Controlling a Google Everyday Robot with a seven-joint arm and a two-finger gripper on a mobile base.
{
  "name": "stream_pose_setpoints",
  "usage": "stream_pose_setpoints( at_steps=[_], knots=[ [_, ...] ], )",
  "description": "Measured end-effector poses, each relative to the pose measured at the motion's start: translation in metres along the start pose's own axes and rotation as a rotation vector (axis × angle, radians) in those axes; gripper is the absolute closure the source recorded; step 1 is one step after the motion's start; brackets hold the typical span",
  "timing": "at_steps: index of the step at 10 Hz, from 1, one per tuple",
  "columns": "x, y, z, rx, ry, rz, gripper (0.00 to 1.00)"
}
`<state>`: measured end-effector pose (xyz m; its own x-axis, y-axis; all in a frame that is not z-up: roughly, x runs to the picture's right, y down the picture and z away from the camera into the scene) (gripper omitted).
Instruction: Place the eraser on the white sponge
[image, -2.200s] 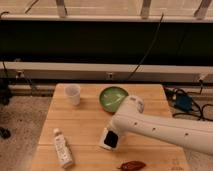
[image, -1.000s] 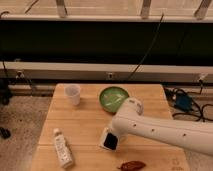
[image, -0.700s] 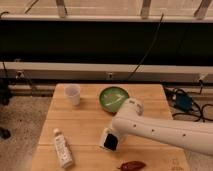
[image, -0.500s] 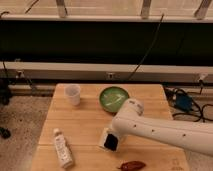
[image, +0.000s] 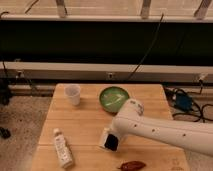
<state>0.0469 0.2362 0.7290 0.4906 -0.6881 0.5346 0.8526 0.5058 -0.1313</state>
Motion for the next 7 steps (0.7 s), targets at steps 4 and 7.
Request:
stream_pose_setpoints(
  at_steps=[4, 7],
  knots=[
    [0.0008, 0.0012, 0.0025, 0.002, -0.007, -0.004, 0.84],
    [0.0012, 0.0018, 0.0037, 0.001, -0.011, -0.007, 0.84]
  ],
)
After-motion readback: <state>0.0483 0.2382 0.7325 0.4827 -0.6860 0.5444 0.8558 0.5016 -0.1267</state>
